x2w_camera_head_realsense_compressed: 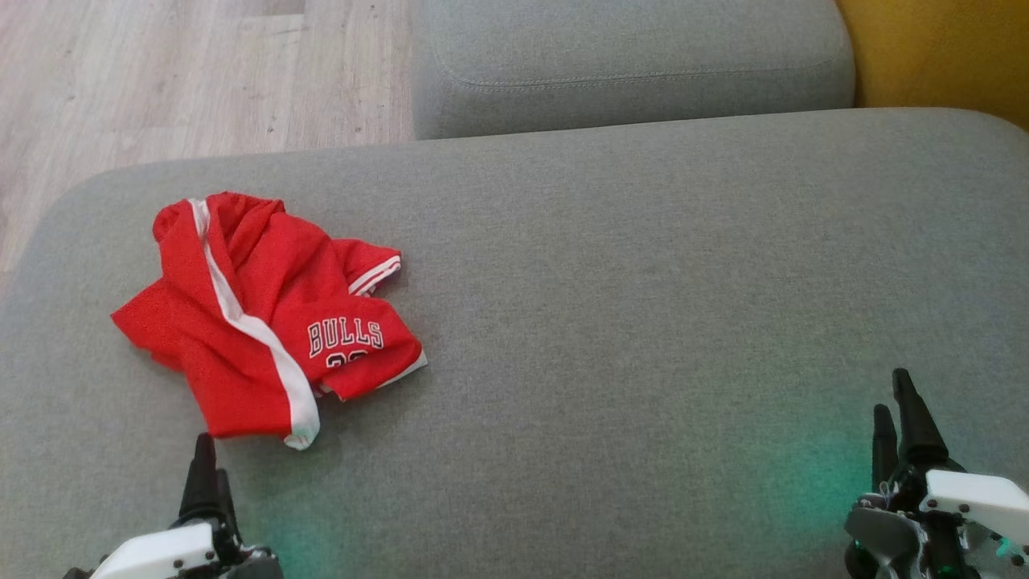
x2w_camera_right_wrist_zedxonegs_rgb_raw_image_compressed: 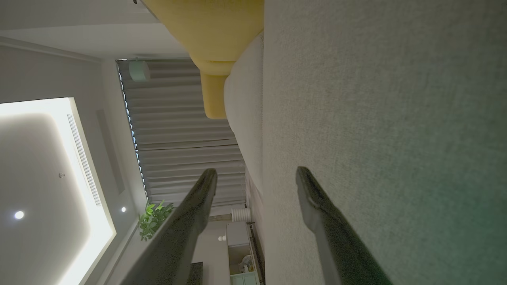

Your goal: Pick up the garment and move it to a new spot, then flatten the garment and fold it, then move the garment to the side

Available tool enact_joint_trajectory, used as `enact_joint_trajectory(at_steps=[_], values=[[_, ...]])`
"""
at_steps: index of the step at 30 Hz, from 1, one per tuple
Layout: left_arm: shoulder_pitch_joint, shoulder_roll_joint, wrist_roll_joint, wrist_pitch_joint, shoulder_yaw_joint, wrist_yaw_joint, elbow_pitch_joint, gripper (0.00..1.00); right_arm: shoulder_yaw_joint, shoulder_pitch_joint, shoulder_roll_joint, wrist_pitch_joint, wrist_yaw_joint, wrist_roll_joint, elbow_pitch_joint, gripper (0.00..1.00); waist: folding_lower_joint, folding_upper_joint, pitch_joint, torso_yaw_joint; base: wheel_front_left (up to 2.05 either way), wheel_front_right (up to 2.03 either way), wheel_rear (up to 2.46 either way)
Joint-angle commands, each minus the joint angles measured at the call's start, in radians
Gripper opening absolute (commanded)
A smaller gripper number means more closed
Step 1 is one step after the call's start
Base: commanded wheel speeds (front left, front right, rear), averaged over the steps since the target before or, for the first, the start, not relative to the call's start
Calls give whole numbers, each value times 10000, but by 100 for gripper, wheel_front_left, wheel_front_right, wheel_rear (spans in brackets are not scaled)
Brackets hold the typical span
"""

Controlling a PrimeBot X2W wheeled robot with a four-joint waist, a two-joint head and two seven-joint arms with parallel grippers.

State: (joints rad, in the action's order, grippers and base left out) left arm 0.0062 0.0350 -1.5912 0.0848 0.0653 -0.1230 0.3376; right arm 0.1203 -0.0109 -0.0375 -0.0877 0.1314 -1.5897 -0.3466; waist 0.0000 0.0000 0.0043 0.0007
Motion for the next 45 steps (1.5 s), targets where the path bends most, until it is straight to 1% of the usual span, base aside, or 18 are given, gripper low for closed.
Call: enact_joint_trajectory(at_steps=[1,9,14,16,17,20,21,27,36,45], values=[[-379,51,85,-87,-4,-8,-364,100,-47,-373,-37,102,-1,78,402,100,0,0,0,4,0,0,0],[-401,58,579,-323,166,-13,-557,100,-80,-374,-43,338,-1,838,507,100,0,0,9,52,0,0,0],[-457,62,1111,-470,294,31,-757,100,-61,-417,-47,486,-1,1586,697,100,0,0,21,66,0,0,0],[-482,64,1440,-528,295,89,-878,100,-57,-433,-48,545,-1,1933,805,100,0,0,24,68,0,0,0],[-510,66,1729,-587,278,179,-1034,100,-86,-444,-50,604,-2,2313,914,100,0,0,29,64,0,0,0],[-531,69,2063,-675,248,334,-1261,100,-117,-481,-52,692,-2,2936,1129,100,0,0,38,41,0,0,0],[-531,69,2063,-675,248,334,-1261,100,-117,-481,-52,692,-2,2936,1129,100,0,0,38,41,0,0,0],[-584,74,2894,-851,170,582,-1753,100,-169,-528,-57,868,-2,4169,1574,100,0,0,49,-1,0,0,0],[-653,82,4778,-1115,-437,639,-2213,100,-485,-522,-64,1134,-3,6298,2001,100,0,0,82,-29,0,0,0],[-798,111,6783,-1380,-1077,680,-2438,100,-795,-455,-71,1400,-3,7847,2168,100,0,0,124,4,0,0,0]])
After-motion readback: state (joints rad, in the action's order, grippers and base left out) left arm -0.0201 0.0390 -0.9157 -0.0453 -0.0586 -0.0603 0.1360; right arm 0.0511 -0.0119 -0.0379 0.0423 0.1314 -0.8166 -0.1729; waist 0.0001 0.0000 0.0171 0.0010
